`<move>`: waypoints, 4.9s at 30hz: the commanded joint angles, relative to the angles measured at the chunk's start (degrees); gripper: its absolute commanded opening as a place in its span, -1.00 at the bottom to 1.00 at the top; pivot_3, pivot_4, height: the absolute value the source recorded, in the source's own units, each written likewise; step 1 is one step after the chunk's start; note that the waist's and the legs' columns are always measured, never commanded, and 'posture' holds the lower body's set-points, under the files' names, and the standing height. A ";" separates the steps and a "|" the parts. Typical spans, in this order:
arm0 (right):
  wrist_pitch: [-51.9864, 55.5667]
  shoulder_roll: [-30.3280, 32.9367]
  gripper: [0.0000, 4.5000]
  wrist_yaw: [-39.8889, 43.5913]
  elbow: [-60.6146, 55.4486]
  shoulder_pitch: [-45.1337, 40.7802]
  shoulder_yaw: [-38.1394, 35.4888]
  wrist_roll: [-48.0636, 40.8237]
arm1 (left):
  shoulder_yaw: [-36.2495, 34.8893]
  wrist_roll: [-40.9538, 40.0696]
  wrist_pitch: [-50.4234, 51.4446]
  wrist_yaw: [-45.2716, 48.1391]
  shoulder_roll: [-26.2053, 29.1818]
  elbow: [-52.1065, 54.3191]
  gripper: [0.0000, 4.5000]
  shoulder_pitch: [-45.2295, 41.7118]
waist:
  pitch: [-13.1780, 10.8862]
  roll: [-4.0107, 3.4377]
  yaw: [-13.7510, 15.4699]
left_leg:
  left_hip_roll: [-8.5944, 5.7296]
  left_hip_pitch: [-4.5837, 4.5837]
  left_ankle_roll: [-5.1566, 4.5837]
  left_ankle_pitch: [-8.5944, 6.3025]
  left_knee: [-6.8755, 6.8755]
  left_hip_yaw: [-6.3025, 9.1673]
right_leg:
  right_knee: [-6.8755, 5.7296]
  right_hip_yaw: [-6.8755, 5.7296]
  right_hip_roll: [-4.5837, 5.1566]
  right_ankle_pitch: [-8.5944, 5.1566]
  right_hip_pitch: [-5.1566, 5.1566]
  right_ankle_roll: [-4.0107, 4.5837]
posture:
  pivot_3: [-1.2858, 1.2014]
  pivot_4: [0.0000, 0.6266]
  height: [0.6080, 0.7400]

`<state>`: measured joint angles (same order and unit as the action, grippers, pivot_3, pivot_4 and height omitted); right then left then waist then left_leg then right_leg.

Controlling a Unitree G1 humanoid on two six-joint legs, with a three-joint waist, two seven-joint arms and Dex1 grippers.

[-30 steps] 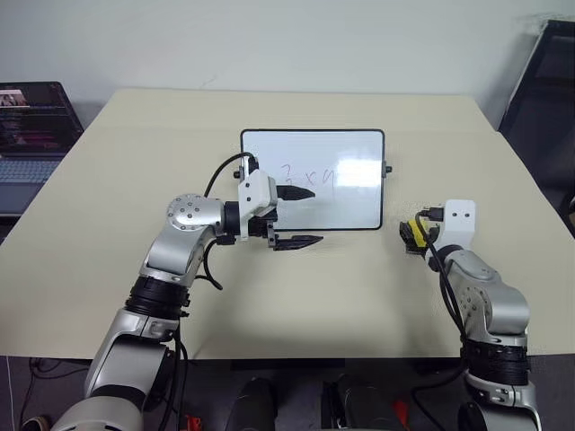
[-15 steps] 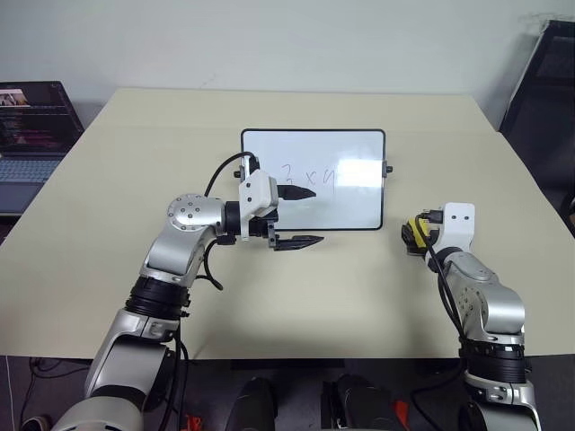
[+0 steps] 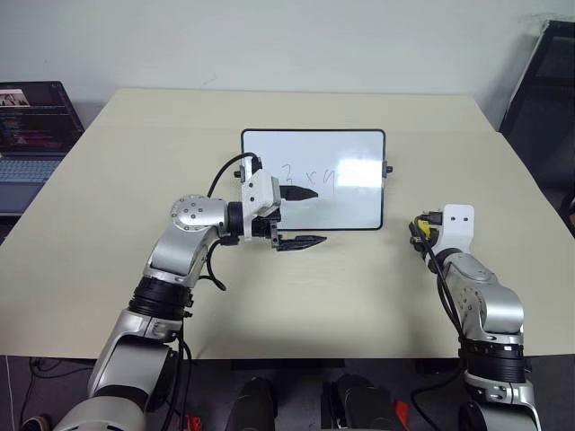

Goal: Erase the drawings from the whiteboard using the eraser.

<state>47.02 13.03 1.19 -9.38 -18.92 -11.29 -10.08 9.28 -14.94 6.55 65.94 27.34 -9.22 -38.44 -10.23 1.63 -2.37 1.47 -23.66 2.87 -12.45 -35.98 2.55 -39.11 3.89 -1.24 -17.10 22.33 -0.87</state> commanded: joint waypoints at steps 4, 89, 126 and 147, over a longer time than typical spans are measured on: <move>-1.90 1.34 -0.56 2.64 -8.56 2.22 1.46 -0.48 | -0.32 4.83 4.27 -9.25 0.14 5.53 1.00 2.75 | 0.00 0.00 0.00 | 0.01 0.00 0.00 0.00 0.01 0.03 | 0.00 -0.01 0.00 0.00 0.00 0.00 | 0.03 -0.52 1.00; -26.31 3.78 -0.56 23.29 30.27 -30.39 27.98 25.15 | -1.08 6.78 24.38 -28.51 -0.62 23.04 1.00 10.74 | 0.00 0.01 -0.80 | -0.07 0.64 0.00 0.10 -0.10 -0.23 | -0.79 0.11 0.29 0.04 -0.16 -0.05 | 0.03 -0.52 1.00; -21.63 8.43 -0.56 32.09 19.56 -22.75 30.03 26.62 | -3.66 6.23 28.04 -30.68 -0.19 24.11 1.00 11.03 | 0.00 0.03 -0.85 | -0.06 0.68 0.00 0.10 -0.07 -0.21 | -0.66 0.12 0.29 -0.10 -0.25 -0.32 | 0.03 -0.52 1.00; -25.93 0.22 -0.56 26.52 0.09 -7.84 14.10 7.01 | -15.58 2.80 22.95 -41.44 -6.99 25.17 1.00 18.48 | -0.04 0.05 -0.36 | -0.04 0.28 0.03 0.06 0.01 0.11 | -0.28 0.03 0.32 0.04 -0.11 -0.07 | 0.03 -0.52 1.00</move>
<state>20.97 13.23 26.82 -4.96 -28.06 3.73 -0.62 -4.50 -11.36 30.87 25.39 20.24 12.95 -20.28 -10.26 1.68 -2.73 1.45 -23.38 2.91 -12.39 -35.97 2.71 -39.38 3.90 -0.92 -17.06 22.23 -0.94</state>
